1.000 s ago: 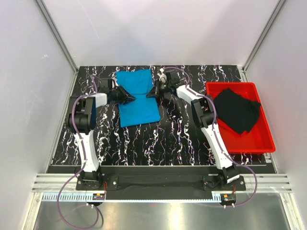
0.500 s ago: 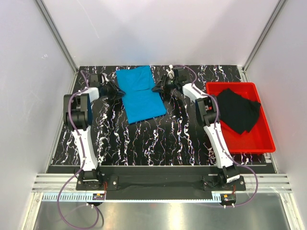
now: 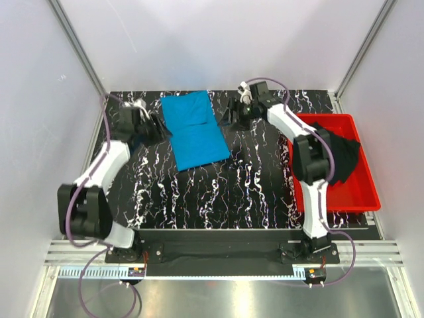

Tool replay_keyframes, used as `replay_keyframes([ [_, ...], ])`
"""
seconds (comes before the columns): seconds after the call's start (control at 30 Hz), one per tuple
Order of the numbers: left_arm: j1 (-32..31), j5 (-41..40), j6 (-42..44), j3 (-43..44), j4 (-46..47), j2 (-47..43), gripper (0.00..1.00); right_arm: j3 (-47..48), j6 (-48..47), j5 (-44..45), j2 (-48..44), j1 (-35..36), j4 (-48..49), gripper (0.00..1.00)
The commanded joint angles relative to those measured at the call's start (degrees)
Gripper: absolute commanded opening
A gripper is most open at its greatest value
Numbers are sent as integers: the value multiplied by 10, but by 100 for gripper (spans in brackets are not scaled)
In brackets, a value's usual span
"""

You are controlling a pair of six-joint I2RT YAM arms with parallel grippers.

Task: Fold and stack the t-shirts
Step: Fold the tshirt

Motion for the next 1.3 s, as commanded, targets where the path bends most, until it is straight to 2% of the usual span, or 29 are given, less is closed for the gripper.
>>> replay_keyframes([
  [0.0,-49,-54,-16,-93,-16,-33,59,-134,-59,31,-92,-1,-6,79],
  [0.17,-95,-88,-71,-194,17,-51,55,-269,-46,21,-130,-2,87,81],
  [0.3,-106,-109,-98,-223,43,-58,55,-338,-20,14,-126,-2,156,81],
  [0.53,-107,-136,-128,-233,74,-21,60,-371,21,30,-88,-2,235,80],
  [0.7,-106,-125,-123,-226,107,24,61,-375,27,72,-83,-1,248,80],
  [0.8,-103,-134,-125,-225,115,38,62,-352,17,54,-60,-1,236,77],
  [0.93,-96,-112,-136,-224,143,69,60,-351,20,34,-47,-2,244,68],
  [1.13,-96,-93,-147,-219,156,104,49,-349,11,-3,-35,-1,250,50],
  [1.17,-96,-93,-148,-221,156,103,48,-350,9,-4,-36,-1,249,46],
  [1.23,-96,-95,-146,-226,153,103,46,-352,4,-2,-41,-1,246,33],
  [1.27,-96,-91,-143,-226,152,105,40,-354,5,-1,-43,-1,246,28],
])
